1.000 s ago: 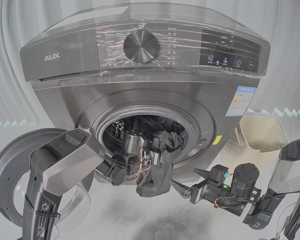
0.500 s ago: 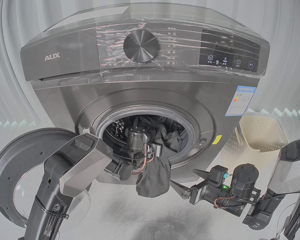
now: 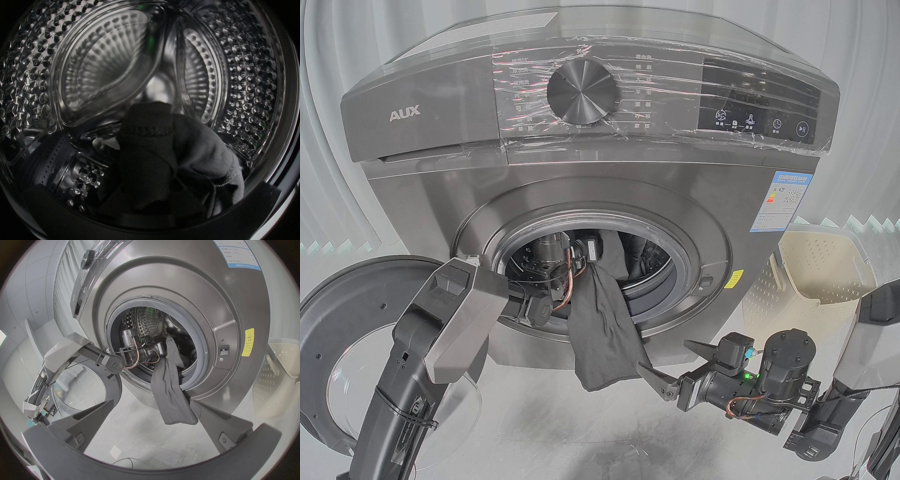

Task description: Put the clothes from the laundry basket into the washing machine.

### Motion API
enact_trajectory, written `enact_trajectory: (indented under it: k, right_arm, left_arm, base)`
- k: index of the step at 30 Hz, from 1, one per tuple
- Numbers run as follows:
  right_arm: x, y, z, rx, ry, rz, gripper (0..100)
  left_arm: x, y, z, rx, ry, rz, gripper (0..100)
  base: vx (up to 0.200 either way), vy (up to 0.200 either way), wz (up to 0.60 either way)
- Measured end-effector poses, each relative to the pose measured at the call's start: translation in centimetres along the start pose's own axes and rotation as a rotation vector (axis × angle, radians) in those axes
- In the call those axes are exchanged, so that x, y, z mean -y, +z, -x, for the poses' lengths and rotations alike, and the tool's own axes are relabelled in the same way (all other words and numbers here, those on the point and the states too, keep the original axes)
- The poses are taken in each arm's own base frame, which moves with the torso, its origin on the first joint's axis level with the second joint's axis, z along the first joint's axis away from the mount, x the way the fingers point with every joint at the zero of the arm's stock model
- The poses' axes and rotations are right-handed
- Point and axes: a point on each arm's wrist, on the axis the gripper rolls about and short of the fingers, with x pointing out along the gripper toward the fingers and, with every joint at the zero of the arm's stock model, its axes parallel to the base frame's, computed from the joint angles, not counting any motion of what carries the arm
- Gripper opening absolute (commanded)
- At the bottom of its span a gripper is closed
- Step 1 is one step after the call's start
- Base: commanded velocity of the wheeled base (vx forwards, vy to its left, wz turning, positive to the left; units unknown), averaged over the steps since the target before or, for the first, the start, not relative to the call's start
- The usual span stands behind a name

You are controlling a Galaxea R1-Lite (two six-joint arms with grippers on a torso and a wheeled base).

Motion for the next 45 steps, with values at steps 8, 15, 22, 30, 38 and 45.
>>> enact_trajectory:
  k: [8, 15, 22, 30, 38, 45]
  right_arm:
    - [0.1, -0.1, 0.0, -0.002, -0.002, -0.001, 100]
    - [0.0, -0.1, 0.0, -0.004, -0.001, 0.0, 100]
    - [-0.1, -0.2, 0.0, -0.006, 0.004, 0.001, 100]
    - [-0.2, -0.2, 0.0, -0.006, 0.007, 0.002, 100]
    - [-0.3, -0.2, 0.0, -0.007, 0.01, 0.002, 100]
    - [-0.3, -0.2, -0.1, -0.007, 0.012, 0.002, 100]
  left_arm:
    - [-0.2, -0.8, 0.5, -0.042, 0.004, -0.009, 100]
    - [0.1, -3.5, 4.0, -0.233, -0.055, -0.052, 100]
    - [2.1, -4.6, 7.6, -0.355, -0.187, -0.089, 0]
    - [2.3, -5.8, 7.7, -0.375, -0.192, -0.135, 0]
    - [2.1, -5.2, 6.7, -0.339, -0.17, -0.122, 0]
    - [2.1, -0.9, 3.8, -0.155, -0.11, -0.062, 0]
  base:
    - [0.0, 0.0, 0.0]
    - [0.0, 0.0, 0.0]
    - [0.0, 0.0, 0.0]
    - [0.0, 0.0, 0.0]
    - [0.0, 0.0, 0.0]
    - [0.0, 0.0, 0.0]
